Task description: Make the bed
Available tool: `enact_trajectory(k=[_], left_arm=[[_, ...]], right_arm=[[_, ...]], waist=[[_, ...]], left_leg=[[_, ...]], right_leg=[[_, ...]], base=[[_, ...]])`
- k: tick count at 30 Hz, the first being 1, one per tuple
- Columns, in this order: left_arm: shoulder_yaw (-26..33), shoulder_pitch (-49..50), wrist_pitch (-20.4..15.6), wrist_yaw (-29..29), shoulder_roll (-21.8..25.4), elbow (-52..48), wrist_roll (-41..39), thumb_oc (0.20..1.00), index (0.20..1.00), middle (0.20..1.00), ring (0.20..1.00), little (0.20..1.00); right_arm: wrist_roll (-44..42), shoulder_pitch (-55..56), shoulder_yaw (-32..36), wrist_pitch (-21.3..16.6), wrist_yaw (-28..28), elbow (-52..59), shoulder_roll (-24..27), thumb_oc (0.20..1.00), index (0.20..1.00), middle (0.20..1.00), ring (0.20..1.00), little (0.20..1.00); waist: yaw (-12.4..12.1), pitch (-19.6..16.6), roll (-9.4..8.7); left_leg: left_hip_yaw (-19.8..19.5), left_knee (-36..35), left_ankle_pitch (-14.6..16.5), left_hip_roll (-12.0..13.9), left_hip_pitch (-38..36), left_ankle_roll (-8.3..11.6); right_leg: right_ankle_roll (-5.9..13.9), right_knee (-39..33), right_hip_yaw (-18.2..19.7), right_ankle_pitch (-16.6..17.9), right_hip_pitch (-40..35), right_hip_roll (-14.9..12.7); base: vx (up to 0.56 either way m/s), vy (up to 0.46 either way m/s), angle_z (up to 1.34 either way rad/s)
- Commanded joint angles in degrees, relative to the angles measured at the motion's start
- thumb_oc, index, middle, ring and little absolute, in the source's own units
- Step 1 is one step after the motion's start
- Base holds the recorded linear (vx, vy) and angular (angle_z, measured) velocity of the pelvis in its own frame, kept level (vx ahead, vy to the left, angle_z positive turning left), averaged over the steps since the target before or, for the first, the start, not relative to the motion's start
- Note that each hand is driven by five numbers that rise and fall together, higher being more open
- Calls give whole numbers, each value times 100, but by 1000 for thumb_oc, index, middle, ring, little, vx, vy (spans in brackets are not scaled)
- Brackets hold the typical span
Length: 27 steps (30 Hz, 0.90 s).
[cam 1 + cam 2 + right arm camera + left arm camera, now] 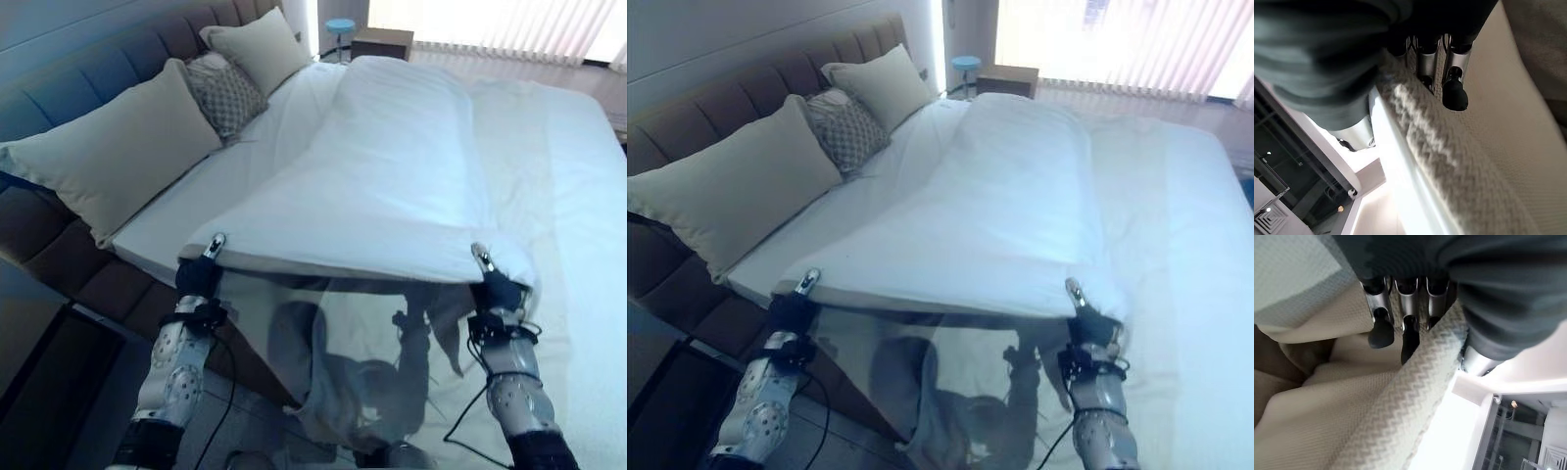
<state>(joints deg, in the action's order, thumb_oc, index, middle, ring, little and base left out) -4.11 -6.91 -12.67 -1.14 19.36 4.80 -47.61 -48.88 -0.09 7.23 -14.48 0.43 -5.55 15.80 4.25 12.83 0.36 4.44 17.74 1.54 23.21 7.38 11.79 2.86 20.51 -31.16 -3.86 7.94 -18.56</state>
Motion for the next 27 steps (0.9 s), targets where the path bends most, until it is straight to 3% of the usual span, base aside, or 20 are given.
enact_trajectory(k=[1, 2, 4, 5, 7, 8, 9, 10, 11, 12, 14, 15, 17, 18, 19, 20, 21, 23, 24, 27], left_arm=[[1429, -403, -1190, 198, 1056, -907, -164, 200, 200, 200, 200, 200], [1303, -567, -1204, 177, 1031, -908, -251, 200, 200, 200, 200, 200], [1127, -617, -1146, 161, 1002, -816, -184, 200, 200, 200, 200, 200], [1138, -564, -1099, 242, 999, -795, -61, 200, 200, 200, 200, 200], [1136, -538, -1086, 311, 955, -759, 30, 200, 200, 200, 200, 200], [1102, -525, -1090, 353, 917, -700, 117, 200, 200, 200, 200, 200], [1158, -458, -1067, 383, 882, -750, 178, 200, 200, 200, 200, 200], [1199, -389, -1065, 414, 852, -786, 227, 200, 200, 200, 200, 200], [1201, -377, -1061, 420, 851, -796, 233, 200, 200, 200, 200, 200], [1304, -196, -975, 346, 692, -774, 183, 200, 200, 200, 200, 200], [1277, -104, -985, 324, 583, -816, 153, 200, 200, 200, 200, 200], [1412, 38, -1035, 282, 429, -928, 216, 200, 200, 200, 200, 200], [1438, 108, -1047, 282, 447, -960, 247, 200, 200, 200, 200, 200], [1487, 123, -1067, 290, 462, -966, 223, 200, 200, 200, 200, 200], [1539, 141, -1080, 269, 469, -982, 148, 200, 200, 200, 200, 200], [1484, 114, -1096, 287, 475, -995, 125, 200, 200, 200, 200, 200], [1492, 124, -1115, 301, 535, -1028, 130, 200, 200, 200, 200, 200], [1514, 157, -1100, 345, 566, -1220, 252, 200, 200, 200, 200, 200], [1482, 148, -1090, 331, 553, -1234, 206, 200, 200, 200, 200, 200], [1274, 0, -1042, 331, 382, -1235, 192, 200, 200, 200, 200, 200]], right_arm=[[-117, 245, 957, -626, -420, 404, 551, 200, 200, 200, 200, 200], [-91, 233, 976, -589, -471, 439, 559, 200, 200, 200, 200, 200], [-19, 91, 832, -636, -555, 289, 446, 200, 200, 200, 200, 200], [-24, 53, 781, -647, -590, 241, 362, 200, 200, 200, 200, 200], [-73, -63, 753, -658, -524, 193, 267, 200, 200, 200, 200, 200], [-56, -86, 709, -668, -463, 182, 253, 200, 200, 200, 200, 200], [-71, -82, 666, -657, -394, 226, 277, 200, 200, 200, 200, 200], [-85, -60, 650, -708, -374, 204, 288, 200, 200, 200, 200, 200], [-88, -57, 644, -713, -370, 199, 289, 200, 200, 200, 200, 200], [-152, -8, 642, -684, -326, 253, 289, 200, 200, 200, 200, 200], [-143, -5, 581, -701, -310, 264, 325, 200, 200, 200, 200, 200], [-73, -200, 477, -710, -319, 142, 427, 200, 200, 200, 200, 200], [-42, -353, 396, -688, -340, 56, 528, 200, 200, 200, 200, 200], [-80, -401, 380, -672, -350, 64, 560, 200, 200, 200, 200, 200], [-133, -430, 390, -674, -350, 63, 581, 200, 200, 200, 200, 200], [-190, -395, 362, -705, -362, 31, 604, 200, 200, 200, 200, 200], [-210, -331, 377, -668, -383, 47, 607, 200, 200, 200, 200, 200], [-147, -235, 451, -605, -356, 119, 692, 200, 200, 200, 200, 200], [-111, -232, 500, -614, -377, 128, 683, 200, 200, 200, 200, 200], [26, -158, 607, -646, -455, 256, 514, 200, 200, 200, 200, 200]], waist=[[8, -702, -97], [99, -651, -174], [152, -514, -123], [177, -485, -61], [234, -507, 5], [247, -503, 5], [206, -553, -102], [212, -578, -141], [222, -583, -134], [214, -656, -141], [236, -656, -141], [-154, -611, -179], [-280, -564, -177], [-268, -572, -221], [-207, -633, -243], [-183, -713, -214], [-198, -771, -160], [-242, -715, -42], [-164, -694, -12], [-96, -565, -84]], left_leg=[[156, -785, -301, -699, -439, -204], [245, -556, 119, -986, -310, -358], [558, -543, 325, -1282, -410, -643], [742, -701, 272, -1543, -529, -847], [868, -1258, 82, -1892, -839, -964], [919, -1487, -2, -1992, -972, -941], [894, -1661, -12, -2231, -1100, -912], [833, -1616, 38, -2281, -1117, -893], [824, -1601, 43, -2261, -1109, -881], [720, -1093, 269, -2357, -1049, -901], [654, -717, 259, -2396, -981, -821], [229, 125, 73, -2502, -712, -575], [-66, 135, -18, -2521, -597, -491], [-87, 70, -29, -2176, -554, -448], [127, -140, -16, -1612, -630, -442], [323, -453, -312, -1058, -655, -408], [286, -854, -575, -881, -568, -395], [-46, -1278, -628, -1030, -632, -373], [156, -1448, -497, -1021, -714, -313], [343, -1659, -167, -1526, -971, -570]], right_leg=[[1214, -566, 789, 1744, -512, -1252], [1204, -497, 799, 2023, -565, -1498], [923, 255, 675, 1638, -400, -1413], [847, 955, 697, 1411, -270, -1140], [822, 1409, 644, 1105, 66, -94], [859, 1233, 362, 1029, 215, 266], [853, 303, -249, 965, 239, 629], [704, -211, -301, 887, 202, 738], [686, -269, -322, 902, 174, 770], [419, -640, 36, 779, 6, 665], [360, -730, 279, 767, 43, 864], [220, -1058, 123, 600, -351, 804], [170, -1051, 324, 563, -335, 816], [262, -1063, 454, 635, -318, 728], [376, -1102, 450, 615, -316, 599], [502, -1111, 473, 582, -314, 449], [586, -1086, 543, 477, -323, 358], [641, -691, 740, 315, -311, 226], [690, -534, 678, 407, -303, 103], [910, -161, 544, 1079, -248, -473]], base=[[95, 638, 50], [57, 707, 97], [12, 758, 124], [83, 790, 76], [156, 653, 1], [148, 477, -63], [101, 325, -78], [66, 167, -73], [77, 124, -27], [67, 87, -12], [97, 162, -16], [21, 296, -11], [-61, 250, -50], [-3, 264, -93], [31, 441, -71], [86, 481, -44], [120, 541, -29], [104, 486, -23], [103, 453, -8], [90, 324, 68]])
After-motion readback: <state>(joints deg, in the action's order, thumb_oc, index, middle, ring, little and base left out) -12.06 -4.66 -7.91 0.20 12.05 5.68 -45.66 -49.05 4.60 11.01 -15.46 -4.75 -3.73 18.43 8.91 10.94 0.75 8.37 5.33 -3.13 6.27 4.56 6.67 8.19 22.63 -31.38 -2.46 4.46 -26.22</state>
